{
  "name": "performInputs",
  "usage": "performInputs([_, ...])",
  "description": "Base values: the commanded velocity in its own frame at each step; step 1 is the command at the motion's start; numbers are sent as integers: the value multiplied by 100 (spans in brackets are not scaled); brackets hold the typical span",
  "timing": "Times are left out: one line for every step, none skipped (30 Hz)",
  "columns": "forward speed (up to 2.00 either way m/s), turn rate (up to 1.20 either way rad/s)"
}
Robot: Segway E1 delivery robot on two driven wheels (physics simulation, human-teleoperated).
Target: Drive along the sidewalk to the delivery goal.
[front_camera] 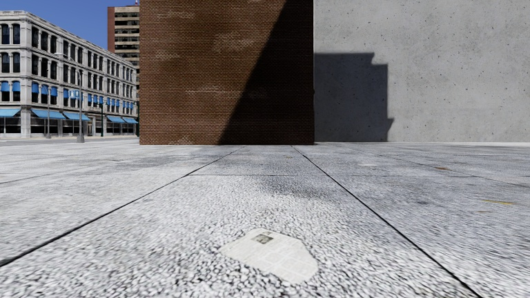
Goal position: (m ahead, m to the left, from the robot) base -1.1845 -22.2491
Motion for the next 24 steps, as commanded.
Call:
performInputs([0, 0])
performInputs([0, 0])
performInputs([0, 0])
performInputs([0, 0])
performInputs([0, 0])
performInputs([0, 0])
performInputs([0, 0])
performInputs([0, 0])
performInputs([0, 0])
performInputs([0, 0])
performInputs([0, 0])
performInputs([0, 0])
performInputs([0, 0])
performInputs([0, 0])
performInputs([0, 0])
performInputs([0, 0])
performInputs([0, 0])
performInputs([0, 0])
performInputs([0, 0])
performInputs([0, 0])
performInputs([0, 0])
performInputs([0, 0])
performInputs([0, 0])
performInputs([0, 0])
